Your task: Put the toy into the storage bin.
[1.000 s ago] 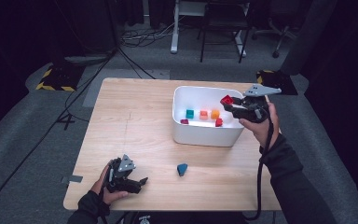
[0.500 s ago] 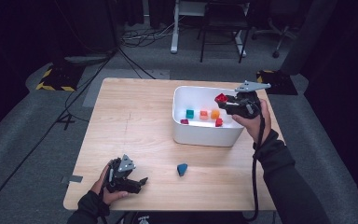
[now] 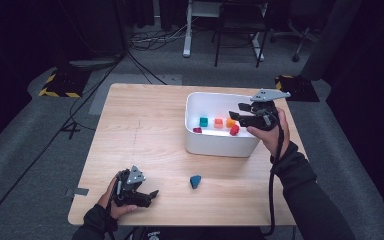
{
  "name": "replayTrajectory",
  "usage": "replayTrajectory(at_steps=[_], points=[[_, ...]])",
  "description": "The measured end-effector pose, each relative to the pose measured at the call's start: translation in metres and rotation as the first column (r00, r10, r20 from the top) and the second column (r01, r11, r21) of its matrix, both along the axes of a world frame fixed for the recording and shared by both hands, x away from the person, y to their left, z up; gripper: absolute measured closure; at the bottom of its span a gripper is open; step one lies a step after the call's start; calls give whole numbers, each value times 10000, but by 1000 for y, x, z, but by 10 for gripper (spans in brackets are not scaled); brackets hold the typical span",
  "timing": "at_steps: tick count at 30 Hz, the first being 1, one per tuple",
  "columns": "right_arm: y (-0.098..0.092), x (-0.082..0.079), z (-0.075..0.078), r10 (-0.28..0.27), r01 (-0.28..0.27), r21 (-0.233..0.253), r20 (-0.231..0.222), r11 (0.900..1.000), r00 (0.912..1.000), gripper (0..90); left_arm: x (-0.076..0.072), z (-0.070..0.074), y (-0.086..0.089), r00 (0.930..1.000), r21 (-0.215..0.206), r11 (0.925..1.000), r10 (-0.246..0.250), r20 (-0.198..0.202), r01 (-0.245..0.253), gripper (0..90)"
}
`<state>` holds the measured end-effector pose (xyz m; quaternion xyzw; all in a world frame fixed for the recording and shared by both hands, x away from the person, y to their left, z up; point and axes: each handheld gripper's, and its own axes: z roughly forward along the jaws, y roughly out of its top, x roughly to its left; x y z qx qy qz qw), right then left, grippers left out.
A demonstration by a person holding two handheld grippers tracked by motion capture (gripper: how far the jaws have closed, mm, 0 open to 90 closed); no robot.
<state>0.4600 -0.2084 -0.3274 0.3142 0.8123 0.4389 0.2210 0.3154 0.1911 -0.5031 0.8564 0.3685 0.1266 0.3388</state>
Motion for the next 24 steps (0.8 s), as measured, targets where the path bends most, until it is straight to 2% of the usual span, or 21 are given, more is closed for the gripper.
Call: replayTrajectory(at_steps=[3,5,8,14,20,24], points=[[2,-10,5,223,-224,43,141,9997,9997,470,0,0,0,10000,-9,10000,1,-20,-1,108],[2,-20,9,423,-429,315,182,9986,9989,464,0,0,0,10000,0,10000,0,0,0,108],[4,-33,12,699,-711,317,371,9970,9969,451,0,0,0,10000,11,10000,5,-7,-5,108],[10,-56,6,1371,-1390,397,467,9895,9895,428,0,0,0,10000,3,10000,-8,-15,8,108],[15,-73,-4,1979,-2010,507,602,9783,9784,409,0,0,0,10000,-2,10000,-1,-12,1,108],[16,-85,-11,2498,-2549,815,684,9635,9659,393,0,0,0,10000,-4,10000,1,-11,-1,108]])
